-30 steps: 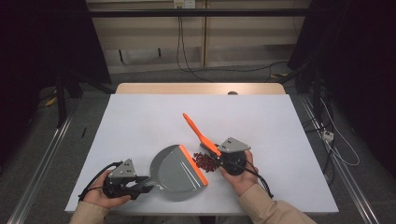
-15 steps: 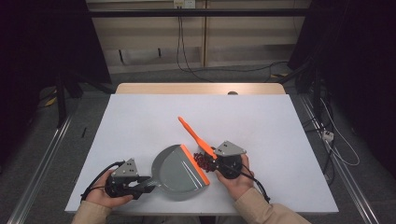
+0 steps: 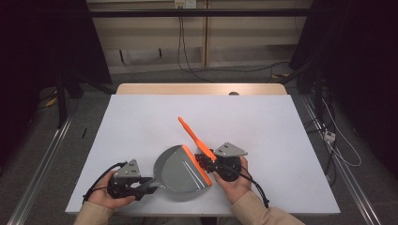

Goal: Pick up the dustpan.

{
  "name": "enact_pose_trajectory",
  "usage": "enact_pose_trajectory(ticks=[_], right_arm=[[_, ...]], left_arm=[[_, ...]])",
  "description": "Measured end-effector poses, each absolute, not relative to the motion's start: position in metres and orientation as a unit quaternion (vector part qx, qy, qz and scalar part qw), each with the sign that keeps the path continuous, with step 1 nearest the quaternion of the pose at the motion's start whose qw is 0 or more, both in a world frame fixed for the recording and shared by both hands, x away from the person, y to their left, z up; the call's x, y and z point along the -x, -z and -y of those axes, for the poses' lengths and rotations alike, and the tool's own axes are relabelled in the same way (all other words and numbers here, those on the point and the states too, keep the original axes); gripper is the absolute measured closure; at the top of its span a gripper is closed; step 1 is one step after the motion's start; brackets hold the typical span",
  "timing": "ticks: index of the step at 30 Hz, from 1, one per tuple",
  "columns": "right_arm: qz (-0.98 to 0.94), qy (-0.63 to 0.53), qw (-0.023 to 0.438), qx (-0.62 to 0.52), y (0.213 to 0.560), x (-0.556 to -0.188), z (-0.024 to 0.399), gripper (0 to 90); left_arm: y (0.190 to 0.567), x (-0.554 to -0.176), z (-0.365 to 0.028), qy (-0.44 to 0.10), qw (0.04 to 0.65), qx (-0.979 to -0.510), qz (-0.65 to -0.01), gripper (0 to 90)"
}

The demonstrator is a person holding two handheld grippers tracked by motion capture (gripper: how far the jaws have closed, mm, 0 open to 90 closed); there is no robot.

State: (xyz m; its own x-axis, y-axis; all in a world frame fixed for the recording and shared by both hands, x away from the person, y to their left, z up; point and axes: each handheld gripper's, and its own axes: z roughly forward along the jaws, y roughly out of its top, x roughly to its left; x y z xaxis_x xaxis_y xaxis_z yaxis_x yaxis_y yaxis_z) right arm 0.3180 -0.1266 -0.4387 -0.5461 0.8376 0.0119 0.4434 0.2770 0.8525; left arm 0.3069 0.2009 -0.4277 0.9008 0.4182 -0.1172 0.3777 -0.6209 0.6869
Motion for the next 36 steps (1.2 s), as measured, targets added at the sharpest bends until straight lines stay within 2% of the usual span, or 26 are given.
enact_pose_trajectory(ticks=[36], right_arm=[[-0.734, -0.462, 0.221, -0.445, 0.44, -0.307, 0.1, 69.7]], left_arm=[[0.428, -0.303, -0.185, -0.013, 0.377, -0.896, -0.235, 62.6]])
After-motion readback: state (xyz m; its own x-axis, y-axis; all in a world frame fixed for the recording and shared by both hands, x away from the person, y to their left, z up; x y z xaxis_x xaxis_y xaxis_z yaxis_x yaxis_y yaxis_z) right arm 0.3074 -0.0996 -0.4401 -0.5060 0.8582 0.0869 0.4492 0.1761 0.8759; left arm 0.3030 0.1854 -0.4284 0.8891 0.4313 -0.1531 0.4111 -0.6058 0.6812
